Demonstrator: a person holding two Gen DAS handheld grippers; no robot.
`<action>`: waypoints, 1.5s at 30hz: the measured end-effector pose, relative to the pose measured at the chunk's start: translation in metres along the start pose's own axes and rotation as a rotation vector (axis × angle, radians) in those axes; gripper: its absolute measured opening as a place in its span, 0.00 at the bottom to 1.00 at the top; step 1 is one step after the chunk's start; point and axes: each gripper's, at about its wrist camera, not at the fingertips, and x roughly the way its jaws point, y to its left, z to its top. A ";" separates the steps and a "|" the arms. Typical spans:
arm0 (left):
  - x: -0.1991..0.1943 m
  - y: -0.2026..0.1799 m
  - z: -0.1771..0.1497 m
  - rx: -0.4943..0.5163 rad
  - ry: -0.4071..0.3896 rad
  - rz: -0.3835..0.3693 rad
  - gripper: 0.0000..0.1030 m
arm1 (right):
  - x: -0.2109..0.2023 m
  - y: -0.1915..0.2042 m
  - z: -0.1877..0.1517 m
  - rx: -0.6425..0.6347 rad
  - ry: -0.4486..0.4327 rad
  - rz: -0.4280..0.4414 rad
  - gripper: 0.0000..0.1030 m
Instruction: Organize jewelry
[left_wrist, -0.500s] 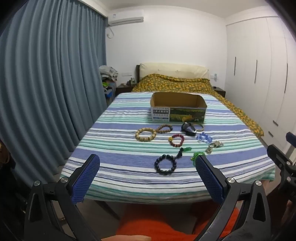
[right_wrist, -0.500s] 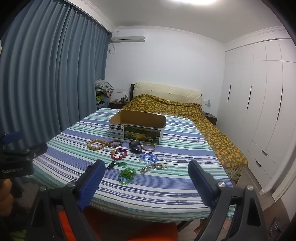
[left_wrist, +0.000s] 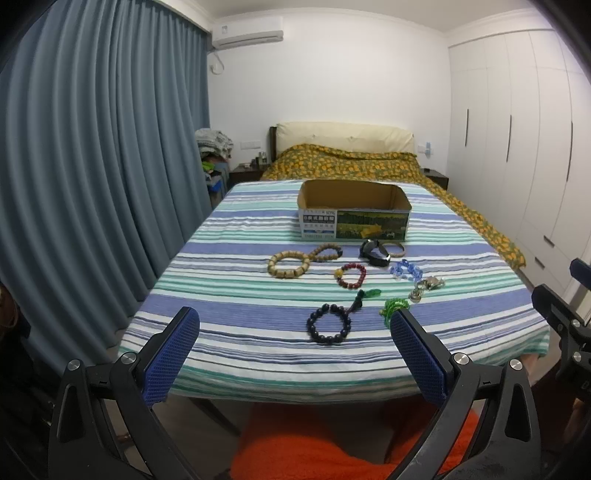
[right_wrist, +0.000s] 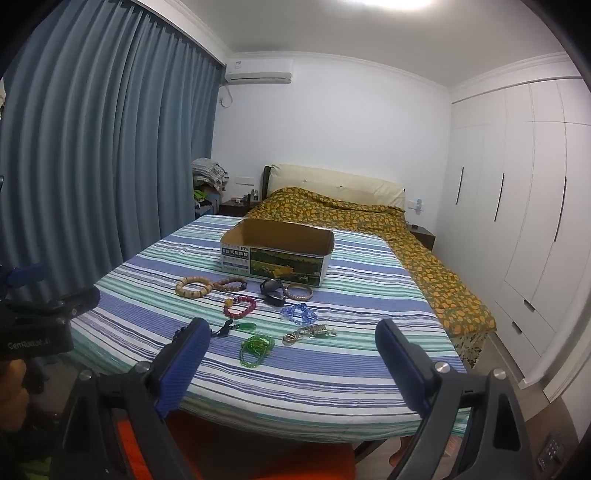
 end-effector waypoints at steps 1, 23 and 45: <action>0.000 0.000 0.000 0.000 0.000 0.000 1.00 | -0.001 0.000 0.001 -0.001 -0.001 -0.001 0.90; 0.000 0.000 -0.001 0.003 -0.001 -0.003 1.00 | -0.001 0.003 0.000 -0.003 -0.007 -0.003 0.90; -0.002 0.001 0.001 0.007 0.001 -0.008 1.00 | -0.002 0.006 0.002 -0.005 -0.011 -0.007 0.90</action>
